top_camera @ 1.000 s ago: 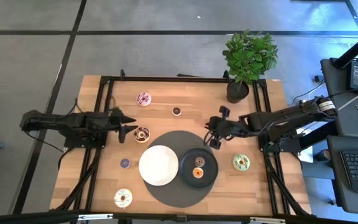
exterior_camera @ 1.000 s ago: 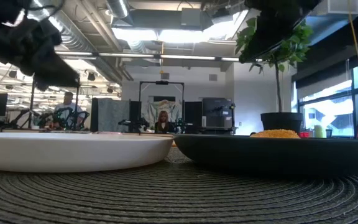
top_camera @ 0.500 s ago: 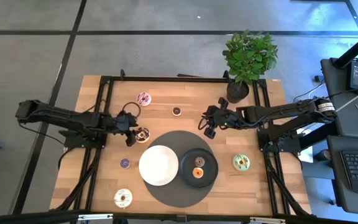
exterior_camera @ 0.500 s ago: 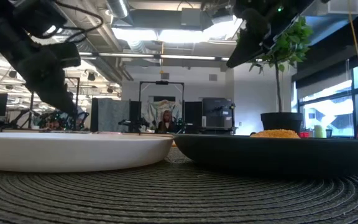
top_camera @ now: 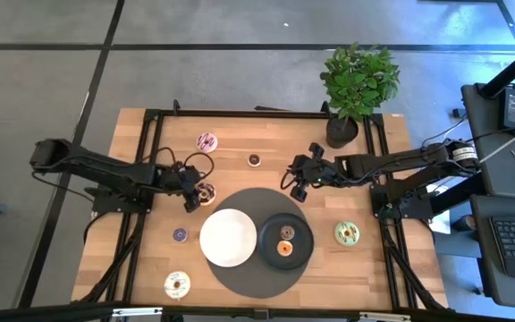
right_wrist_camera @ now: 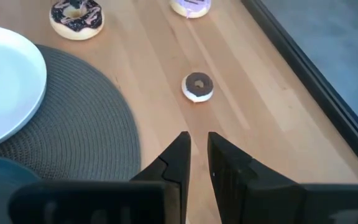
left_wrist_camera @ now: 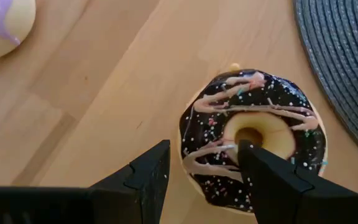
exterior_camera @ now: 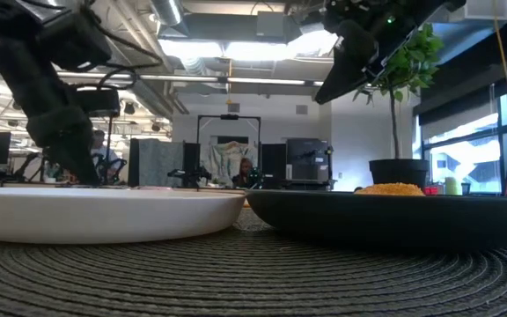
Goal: Pick & Place donuts
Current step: Put the big black donut on the white plate
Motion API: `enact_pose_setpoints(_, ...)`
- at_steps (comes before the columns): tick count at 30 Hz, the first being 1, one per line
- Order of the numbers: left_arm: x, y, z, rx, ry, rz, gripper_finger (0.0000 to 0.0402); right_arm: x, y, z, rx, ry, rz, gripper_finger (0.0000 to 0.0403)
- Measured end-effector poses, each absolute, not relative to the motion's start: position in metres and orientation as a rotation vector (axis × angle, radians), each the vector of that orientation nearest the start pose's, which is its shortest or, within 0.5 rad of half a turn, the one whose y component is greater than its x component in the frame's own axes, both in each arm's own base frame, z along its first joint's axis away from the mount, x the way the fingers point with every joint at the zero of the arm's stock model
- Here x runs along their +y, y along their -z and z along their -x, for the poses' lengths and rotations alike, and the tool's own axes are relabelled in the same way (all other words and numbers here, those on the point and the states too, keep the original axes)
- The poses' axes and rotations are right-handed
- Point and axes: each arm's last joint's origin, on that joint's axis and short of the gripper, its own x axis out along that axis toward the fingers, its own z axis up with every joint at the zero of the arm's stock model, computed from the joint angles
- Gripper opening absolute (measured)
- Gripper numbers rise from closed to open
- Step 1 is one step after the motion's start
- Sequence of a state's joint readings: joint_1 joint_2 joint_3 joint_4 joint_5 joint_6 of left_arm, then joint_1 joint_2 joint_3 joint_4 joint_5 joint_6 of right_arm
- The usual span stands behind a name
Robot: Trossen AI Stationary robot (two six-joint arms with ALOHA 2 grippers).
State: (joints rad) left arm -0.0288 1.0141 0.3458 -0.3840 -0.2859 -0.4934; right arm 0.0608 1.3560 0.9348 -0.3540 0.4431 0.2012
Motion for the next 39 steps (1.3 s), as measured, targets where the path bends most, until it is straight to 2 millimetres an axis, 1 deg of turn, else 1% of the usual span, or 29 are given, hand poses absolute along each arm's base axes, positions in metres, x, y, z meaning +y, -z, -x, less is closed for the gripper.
enact_pose_setpoints(5,0.004,-0.136,-0.159,0.98,-0.491,0.273,0.0182,0.005,-0.25,-0.279,0.715,0.436,0.006,0.0059)
enact_pose_setpoints(8,0.004,-0.135,-0.16,0.983,-0.491,0.272,0.0171,0.005,-0.25,-0.279,0.715,0.436,0.006,0.0059)
enact_pose_setpoints(14,0.004,-0.137,-0.159,0.974,-0.486,0.276,0.0116,0.005,-0.25,-0.279,0.716,0.436,0.007,0.0059)
enact_pose_setpoints(18,0.004,-0.142,-0.158,0.954,-0.479,0.274,0.0075,0.005,-0.25,-0.279,0.717,0.435,0.009,0.0059)
enact_pose_setpoints(21,0.004,-0.155,-0.162,0.93,-0.472,0.276,0.0049,0.005,-0.25,-0.279,0.718,0.435,0.01,0.0059)
enact_pose_setpoints(24,0.003,-0.175,-0.171,0.898,-0.425,0.259,0.0028,0.005,-0.25,-0.279,0.719,0.435,0.011,0.0059)
enact_pose_setpoints(28,-0.003,-0.205,-0.189,0.789,-0.291,0.28,0.0017,0.005,-0.25,-0.279,0.721,0.435,0.011,0.0059)
enact_pose_setpoints(30,-0.008,-0.211,-0.196,0.778,-0.242,0.277,0.0017,0.005,-0.25,-0.279,0.721,0.435,0.011,0.0059)
enact_pose_setpoints(33,-0.019,-0.207,-0.208,0.826,-0.214,0.287,0.0017,0.005,-0.25,-0.279,0.723,0.435,0.012,0.0059)
enact_pose_setpoints(37,-0.036,-0.188,-0.225,0.93,-0.153,0.308,0.0017,0.005,-0.25,-0.279,0.723,0.435,0.011,0.0059)
enact_pose_setpoints(39,-0.043,-0.182,-0.234,0.962,-0.123,0.302,0.0017,0.005,-0.25,-0.279,0.723,0.435,0.011,0.0059)
